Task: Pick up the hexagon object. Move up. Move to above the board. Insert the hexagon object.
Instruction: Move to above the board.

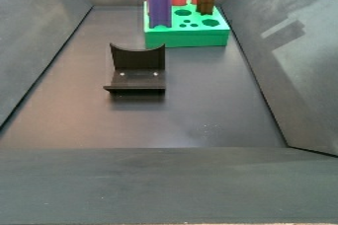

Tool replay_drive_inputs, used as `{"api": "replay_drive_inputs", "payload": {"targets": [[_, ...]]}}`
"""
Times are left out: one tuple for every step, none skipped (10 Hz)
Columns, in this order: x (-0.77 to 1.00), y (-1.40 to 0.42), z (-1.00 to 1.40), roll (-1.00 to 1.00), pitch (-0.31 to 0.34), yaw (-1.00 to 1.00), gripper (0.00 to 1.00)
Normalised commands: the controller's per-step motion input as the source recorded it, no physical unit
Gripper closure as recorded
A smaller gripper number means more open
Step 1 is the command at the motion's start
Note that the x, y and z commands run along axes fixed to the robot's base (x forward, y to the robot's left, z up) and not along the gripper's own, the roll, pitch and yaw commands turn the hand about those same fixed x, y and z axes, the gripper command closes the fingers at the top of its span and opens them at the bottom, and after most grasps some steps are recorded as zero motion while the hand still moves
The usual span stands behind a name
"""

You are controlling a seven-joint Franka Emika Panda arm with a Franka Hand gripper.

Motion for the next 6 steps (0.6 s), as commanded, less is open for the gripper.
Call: {"api": "replay_drive_inputs", "payload": {"targets": [[0.08, -1.0, 0.03, 0.0, 0.214, -1.0, 1.0], [0.09, -1.0, 0.01, 0.01, 0.209, -1.0, 1.0], [0.08, -1.0, 0.02, 0.01, 0.209, -1.0, 1.0], [0.08, -1.0, 0.02, 0.0, 0.206, -1.0, 1.0], [0.08, -1.0, 0.02, 0.0, 0.213, -1.0, 1.0], [0.08, -1.0, 0.02, -0.01, 0.237, -1.0, 1.0]]}}
